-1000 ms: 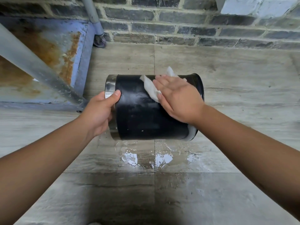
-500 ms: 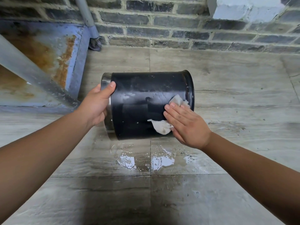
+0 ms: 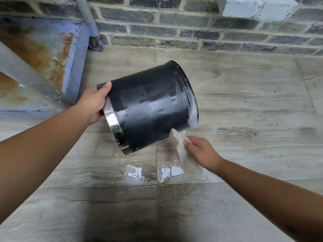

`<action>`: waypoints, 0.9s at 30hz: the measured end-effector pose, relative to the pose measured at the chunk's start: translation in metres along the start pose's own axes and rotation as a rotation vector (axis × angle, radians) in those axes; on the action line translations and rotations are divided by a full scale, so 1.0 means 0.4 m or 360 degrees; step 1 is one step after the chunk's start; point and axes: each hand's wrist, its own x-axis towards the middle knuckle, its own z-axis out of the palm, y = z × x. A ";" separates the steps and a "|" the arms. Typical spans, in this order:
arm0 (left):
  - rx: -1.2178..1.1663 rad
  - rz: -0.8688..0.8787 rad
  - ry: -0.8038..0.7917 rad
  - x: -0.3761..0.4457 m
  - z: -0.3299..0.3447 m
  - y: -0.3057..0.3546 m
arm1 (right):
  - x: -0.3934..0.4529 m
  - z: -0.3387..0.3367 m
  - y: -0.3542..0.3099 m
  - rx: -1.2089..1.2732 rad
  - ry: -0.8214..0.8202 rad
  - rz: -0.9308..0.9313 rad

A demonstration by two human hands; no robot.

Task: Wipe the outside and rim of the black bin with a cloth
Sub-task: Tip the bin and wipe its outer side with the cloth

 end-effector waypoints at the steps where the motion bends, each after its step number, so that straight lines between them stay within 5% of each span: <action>1: 0.0056 0.0024 -0.0020 -0.013 -0.006 -0.013 | 0.006 -0.007 -0.021 0.0370 -0.0003 0.0101; 4: 0.0123 -0.0036 -0.0095 -0.086 -0.026 -0.081 | 0.022 -0.043 -0.077 0.1152 -0.0127 0.0144; 8: 0.0226 -0.0141 -0.0110 -0.193 -0.032 -0.213 | 0.065 -0.113 -0.125 0.1519 0.0097 0.0107; 13: 0.0309 0.0045 0.0016 -0.172 -0.028 -0.197 | 0.132 -0.200 -0.204 0.1313 0.0460 -0.0047; 21: 0.0505 0.0091 -0.0262 -0.135 -0.111 -0.134 | 0.162 -0.184 -0.231 0.1141 0.0601 -0.0134; 25: 0.0884 0.0171 0.0008 -0.091 -0.177 -0.074 | 0.171 -0.157 -0.242 0.1212 0.0493 -0.0110; 27: 0.1176 0.0452 0.0320 -0.091 -0.159 -0.070 | 0.187 -0.142 -0.256 0.1186 0.0410 -0.0102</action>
